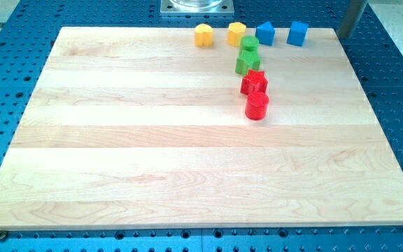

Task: Nudge the blue cube to the left

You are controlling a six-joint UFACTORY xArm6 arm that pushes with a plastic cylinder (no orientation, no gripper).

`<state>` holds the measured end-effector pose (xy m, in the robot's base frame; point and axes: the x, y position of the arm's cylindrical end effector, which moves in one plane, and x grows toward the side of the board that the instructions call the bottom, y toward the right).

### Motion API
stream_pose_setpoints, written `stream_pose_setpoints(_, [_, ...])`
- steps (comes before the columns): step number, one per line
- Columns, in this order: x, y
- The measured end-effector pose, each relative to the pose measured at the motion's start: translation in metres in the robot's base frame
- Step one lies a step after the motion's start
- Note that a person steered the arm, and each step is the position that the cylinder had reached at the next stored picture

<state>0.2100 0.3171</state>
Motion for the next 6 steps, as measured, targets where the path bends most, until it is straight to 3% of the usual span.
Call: stream_pose_setpoints(6, [-0.017, -0.078])
